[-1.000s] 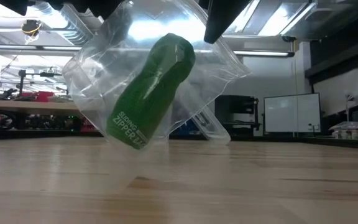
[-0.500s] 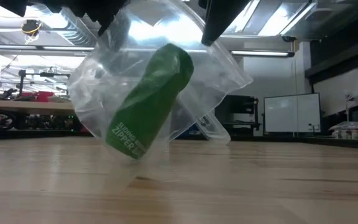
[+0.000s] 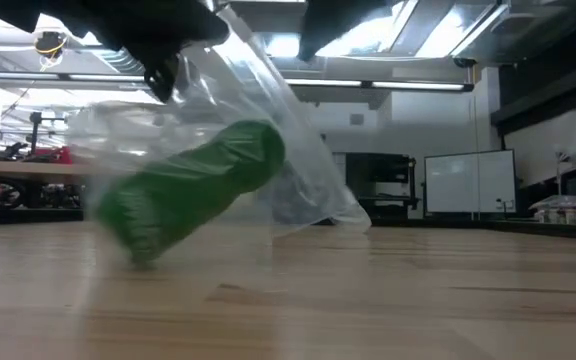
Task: Roll bandage
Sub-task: Close the transparent zip bag
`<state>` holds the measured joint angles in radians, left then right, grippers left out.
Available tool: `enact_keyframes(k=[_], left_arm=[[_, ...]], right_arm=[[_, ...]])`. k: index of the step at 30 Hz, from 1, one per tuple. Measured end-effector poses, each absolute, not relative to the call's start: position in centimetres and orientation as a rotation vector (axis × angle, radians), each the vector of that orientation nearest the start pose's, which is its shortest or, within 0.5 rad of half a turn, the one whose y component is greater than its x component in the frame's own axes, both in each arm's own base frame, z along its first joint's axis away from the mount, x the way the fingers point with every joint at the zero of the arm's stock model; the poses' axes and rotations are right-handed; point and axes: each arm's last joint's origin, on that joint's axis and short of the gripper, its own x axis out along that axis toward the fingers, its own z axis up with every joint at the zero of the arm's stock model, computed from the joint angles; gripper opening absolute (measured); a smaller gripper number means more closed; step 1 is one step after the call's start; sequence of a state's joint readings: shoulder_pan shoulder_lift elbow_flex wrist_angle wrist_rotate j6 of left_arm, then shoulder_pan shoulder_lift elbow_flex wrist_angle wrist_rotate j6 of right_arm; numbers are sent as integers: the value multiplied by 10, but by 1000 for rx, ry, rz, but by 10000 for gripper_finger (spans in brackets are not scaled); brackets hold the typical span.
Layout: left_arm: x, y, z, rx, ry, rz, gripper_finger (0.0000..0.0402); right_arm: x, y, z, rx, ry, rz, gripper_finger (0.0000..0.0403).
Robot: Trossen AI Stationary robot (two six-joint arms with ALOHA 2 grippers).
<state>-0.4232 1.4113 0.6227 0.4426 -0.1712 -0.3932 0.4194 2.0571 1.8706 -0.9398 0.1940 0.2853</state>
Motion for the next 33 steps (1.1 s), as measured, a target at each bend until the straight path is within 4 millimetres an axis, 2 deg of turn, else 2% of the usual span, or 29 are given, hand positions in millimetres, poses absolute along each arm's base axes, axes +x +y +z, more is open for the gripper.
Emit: enact_keyframes(k=[8, 13, 20, 33], left_arm=[[258, -119, 201, -278, 370, -214, 0], [257, -122, 201, -270, 373, -223, 0], [257, -121, 201, -249, 369, -227, 0], [257, -122, 201, -250, 367, -227, 0]], right_arm=[[420, 158, 271, -36, 942, -1, 154], [427, 150, 273, 27, 917, 44, 154], [430, 153, 275, 82, 900, 136, 154], [429, 154, 275, 100, 914, 161, 143]])
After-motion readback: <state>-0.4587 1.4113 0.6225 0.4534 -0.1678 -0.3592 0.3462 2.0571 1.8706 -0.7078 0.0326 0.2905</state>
